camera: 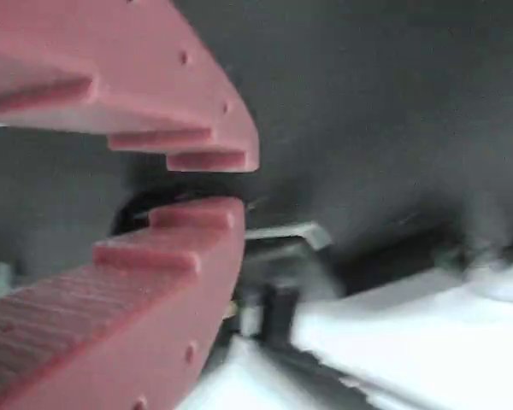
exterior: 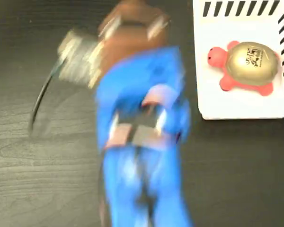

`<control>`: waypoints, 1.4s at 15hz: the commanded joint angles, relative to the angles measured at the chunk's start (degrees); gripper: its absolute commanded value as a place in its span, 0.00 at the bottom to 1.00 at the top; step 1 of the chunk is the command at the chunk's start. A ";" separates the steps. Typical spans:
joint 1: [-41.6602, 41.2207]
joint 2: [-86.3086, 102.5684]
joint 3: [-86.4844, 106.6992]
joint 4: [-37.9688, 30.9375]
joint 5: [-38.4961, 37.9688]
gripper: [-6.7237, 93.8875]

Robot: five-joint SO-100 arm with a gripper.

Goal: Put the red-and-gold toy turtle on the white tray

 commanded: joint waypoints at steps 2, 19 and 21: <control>-2.37 24.26 19.42 3.34 -2.72 0.07; -1.76 57.39 40.69 34.63 -0.26 0.07; -1.76 57.39 40.69 34.63 -0.35 0.07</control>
